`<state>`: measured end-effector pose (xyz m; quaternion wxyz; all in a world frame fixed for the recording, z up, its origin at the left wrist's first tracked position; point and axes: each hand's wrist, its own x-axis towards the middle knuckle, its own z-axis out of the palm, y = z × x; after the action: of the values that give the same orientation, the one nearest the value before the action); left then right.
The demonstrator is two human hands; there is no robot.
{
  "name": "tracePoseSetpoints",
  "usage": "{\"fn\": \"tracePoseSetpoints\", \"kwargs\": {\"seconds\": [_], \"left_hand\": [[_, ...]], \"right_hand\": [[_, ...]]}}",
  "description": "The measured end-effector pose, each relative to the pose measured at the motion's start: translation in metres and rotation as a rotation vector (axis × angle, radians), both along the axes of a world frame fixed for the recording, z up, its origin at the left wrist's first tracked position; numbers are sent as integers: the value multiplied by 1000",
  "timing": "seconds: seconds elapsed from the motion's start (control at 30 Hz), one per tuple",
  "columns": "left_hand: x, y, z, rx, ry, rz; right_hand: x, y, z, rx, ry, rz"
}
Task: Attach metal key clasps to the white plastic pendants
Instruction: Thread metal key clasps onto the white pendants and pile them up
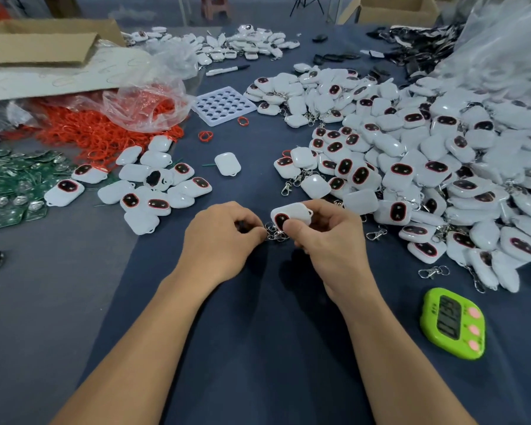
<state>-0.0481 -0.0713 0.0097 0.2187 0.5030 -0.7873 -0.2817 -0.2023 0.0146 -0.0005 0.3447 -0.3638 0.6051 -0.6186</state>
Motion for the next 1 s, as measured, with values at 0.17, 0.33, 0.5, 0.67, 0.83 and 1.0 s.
{"fn": "tracePoseSetpoints", "kwargs": {"seconds": [0.17, 0.33, 0.5, 0.67, 0.83, 1.0], "left_hand": [[4, -8, -2, -60, 183, 91], [2, -3, 0, -56, 303, 116], [-1, 6, -2, -164, 133, 59], [0, 16, 3, -341, 155, -61], [0, 14, 2, -313, 108, -219], [3, 9, 3, -233, 74, -308]], "right_hand": [[0, 3, 3, -17, -37, 9], [2, 2, 7, 50, -61, -67], [10, 6, 6, 61, 47, -80], [6, 10, 6, 82, 39, -91], [15, 8, 3, 80, 368, -55], [20, 9, 4, 90, 533, -115]]}}
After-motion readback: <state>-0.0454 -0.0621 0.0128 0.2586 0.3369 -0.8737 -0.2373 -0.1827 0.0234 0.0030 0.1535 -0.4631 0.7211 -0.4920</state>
